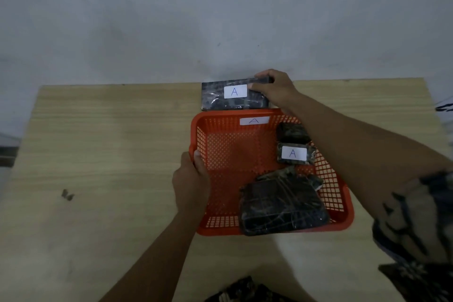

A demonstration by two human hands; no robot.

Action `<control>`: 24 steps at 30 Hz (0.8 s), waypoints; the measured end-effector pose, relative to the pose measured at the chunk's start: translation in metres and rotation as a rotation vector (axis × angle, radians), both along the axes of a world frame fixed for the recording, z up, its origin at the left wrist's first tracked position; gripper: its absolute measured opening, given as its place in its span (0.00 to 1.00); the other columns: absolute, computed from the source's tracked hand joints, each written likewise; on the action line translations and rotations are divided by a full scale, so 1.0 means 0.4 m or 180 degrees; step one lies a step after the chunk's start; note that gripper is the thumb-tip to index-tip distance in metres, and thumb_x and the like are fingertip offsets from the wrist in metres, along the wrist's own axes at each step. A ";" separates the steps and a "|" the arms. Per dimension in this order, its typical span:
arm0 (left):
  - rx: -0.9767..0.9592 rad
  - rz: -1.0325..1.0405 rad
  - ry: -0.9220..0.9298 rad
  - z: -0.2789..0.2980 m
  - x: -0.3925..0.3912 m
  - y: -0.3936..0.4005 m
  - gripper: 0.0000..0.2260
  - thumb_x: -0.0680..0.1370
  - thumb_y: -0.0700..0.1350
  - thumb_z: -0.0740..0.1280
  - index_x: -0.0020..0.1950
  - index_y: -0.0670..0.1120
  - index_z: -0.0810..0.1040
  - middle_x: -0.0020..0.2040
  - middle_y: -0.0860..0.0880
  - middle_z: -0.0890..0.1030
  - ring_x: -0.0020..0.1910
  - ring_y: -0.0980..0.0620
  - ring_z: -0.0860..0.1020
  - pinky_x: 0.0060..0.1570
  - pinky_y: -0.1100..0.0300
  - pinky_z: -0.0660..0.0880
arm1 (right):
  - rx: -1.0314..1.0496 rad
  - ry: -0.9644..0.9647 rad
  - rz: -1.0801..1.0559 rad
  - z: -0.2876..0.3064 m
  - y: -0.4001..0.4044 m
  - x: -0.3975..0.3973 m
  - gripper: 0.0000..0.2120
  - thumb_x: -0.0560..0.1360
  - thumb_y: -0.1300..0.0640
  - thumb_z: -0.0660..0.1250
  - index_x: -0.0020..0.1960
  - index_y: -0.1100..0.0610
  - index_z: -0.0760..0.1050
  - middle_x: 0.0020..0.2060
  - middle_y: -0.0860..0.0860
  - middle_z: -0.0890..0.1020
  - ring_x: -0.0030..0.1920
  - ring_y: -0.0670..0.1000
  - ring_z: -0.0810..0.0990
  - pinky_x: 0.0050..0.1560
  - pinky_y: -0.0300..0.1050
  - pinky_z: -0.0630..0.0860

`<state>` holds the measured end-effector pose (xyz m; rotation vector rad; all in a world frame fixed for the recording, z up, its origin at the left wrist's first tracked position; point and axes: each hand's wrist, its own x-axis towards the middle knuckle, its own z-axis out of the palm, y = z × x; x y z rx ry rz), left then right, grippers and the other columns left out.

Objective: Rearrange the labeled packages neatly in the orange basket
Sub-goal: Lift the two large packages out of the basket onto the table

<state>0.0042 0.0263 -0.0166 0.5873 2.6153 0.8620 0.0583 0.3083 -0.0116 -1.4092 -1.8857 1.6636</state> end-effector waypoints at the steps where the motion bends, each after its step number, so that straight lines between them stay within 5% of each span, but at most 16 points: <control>1: -0.0014 0.0000 -0.0003 0.001 0.000 0.000 0.17 0.84 0.51 0.52 0.53 0.40 0.74 0.41 0.49 0.76 0.35 0.51 0.72 0.34 0.61 0.65 | 0.0066 -0.0069 0.0079 -0.004 0.001 -0.004 0.14 0.73 0.57 0.77 0.57 0.56 0.78 0.48 0.49 0.81 0.54 0.53 0.82 0.50 0.44 0.82; 3: -0.0026 -0.0003 0.0002 -0.002 -0.001 0.000 0.17 0.84 0.52 0.52 0.53 0.41 0.74 0.42 0.49 0.76 0.36 0.52 0.72 0.36 0.61 0.66 | 0.0347 -0.0316 0.0272 -0.014 0.009 -0.011 0.10 0.75 0.57 0.75 0.55 0.56 0.80 0.47 0.47 0.81 0.54 0.52 0.81 0.47 0.39 0.77; 6: -0.0049 0.0014 -0.0006 -0.005 0.000 -0.001 0.16 0.84 0.52 0.52 0.53 0.41 0.73 0.41 0.50 0.76 0.34 0.53 0.72 0.32 0.64 0.64 | 0.0830 -0.0905 0.0601 -0.030 0.024 -0.017 0.12 0.76 0.54 0.73 0.58 0.57 0.81 0.58 0.52 0.81 0.55 0.50 0.78 0.50 0.38 0.69; 10: -0.0075 0.0024 -0.0016 -0.010 -0.001 0.000 0.15 0.84 0.51 0.52 0.52 0.42 0.73 0.39 0.52 0.74 0.32 0.57 0.70 0.31 0.70 0.60 | 0.0991 -0.1377 0.0958 -0.058 0.021 -0.015 0.15 0.76 0.51 0.73 0.60 0.55 0.81 0.63 0.54 0.80 0.61 0.54 0.78 0.51 0.38 0.69; 15: -0.0001 -0.0070 0.0005 -0.002 0.003 -0.004 0.12 0.84 0.51 0.52 0.49 0.45 0.70 0.36 0.54 0.73 0.31 0.61 0.69 0.30 0.68 0.60 | 0.1405 -0.1075 0.0730 -0.003 -0.045 0.039 0.14 0.79 0.52 0.68 0.62 0.56 0.79 0.63 0.55 0.79 0.61 0.54 0.76 0.53 0.38 0.66; 18: 0.0090 -0.0128 0.0045 -0.004 0.001 -0.010 0.13 0.84 0.51 0.52 0.48 0.45 0.70 0.38 0.51 0.74 0.33 0.54 0.72 0.30 0.64 0.63 | 0.1693 -0.0787 0.0864 0.061 -0.141 0.103 0.13 0.79 0.53 0.67 0.61 0.56 0.80 0.60 0.55 0.80 0.60 0.53 0.76 0.55 0.40 0.67; 24: 0.0169 -0.0195 0.0076 -0.022 -0.012 -0.017 0.19 0.84 0.53 0.51 0.54 0.41 0.73 0.46 0.41 0.81 0.43 0.41 0.79 0.43 0.52 0.73 | 0.0672 -0.0707 0.2085 0.188 -0.352 0.272 0.22 0.76 0.49 0.72 0.68 0.49 0.75 0.66 0.48 0.77 0.63 0.46 0.74 0.66 0.48 0.72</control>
